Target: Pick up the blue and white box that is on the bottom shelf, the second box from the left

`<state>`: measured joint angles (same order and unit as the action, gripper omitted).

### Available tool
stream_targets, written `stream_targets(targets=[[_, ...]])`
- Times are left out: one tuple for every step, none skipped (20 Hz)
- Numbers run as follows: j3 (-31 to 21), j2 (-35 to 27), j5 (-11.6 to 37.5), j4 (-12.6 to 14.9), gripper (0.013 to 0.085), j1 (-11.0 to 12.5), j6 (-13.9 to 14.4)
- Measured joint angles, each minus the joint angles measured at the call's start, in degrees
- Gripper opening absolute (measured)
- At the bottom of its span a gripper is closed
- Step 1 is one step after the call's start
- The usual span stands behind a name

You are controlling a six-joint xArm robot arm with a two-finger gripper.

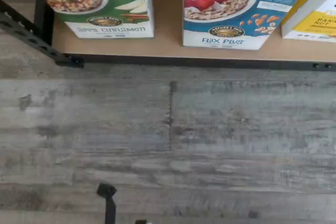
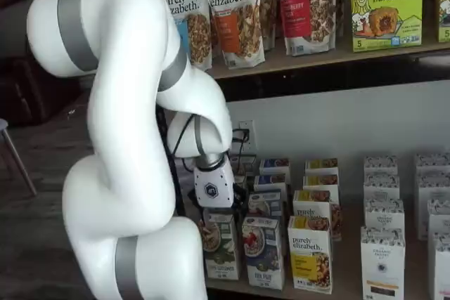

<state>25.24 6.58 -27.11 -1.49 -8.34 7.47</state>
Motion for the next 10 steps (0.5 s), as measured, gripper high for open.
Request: stream_targets(targets=[[0.3, -1.1, 0.9, 0.6, 0.085, -0.1, 0.6], [0.6, -2.2, 1.8, 1.4, 0.085, -0.1, 1.3], [0.9, -3.2, 2.7, 2.0, 0.085, -0.1, 1.8], [1.1, -4.1, 3.5, 2.4, 0.085, -0.1, 2.2], [1.4, -5.0, 4.2, 2.8, 0.085, -0.1, 2.5], [1.6, -5.8, 4.9, 2.7, 0.085, -0.1, 2.4], [1.9, -6.8, 5.8, 2.5, 0.085, -0.1, 2.2], [2.2, -7.6, 6.5, 2.3, 0.085, 0.0, 2.0], [2.5, -8.3, 7.0, 2.0, 0.085, -0.1, 1.8], [2.8, -9.0, 7.5, 2.0, 0.085, -0.1, 1.8]])
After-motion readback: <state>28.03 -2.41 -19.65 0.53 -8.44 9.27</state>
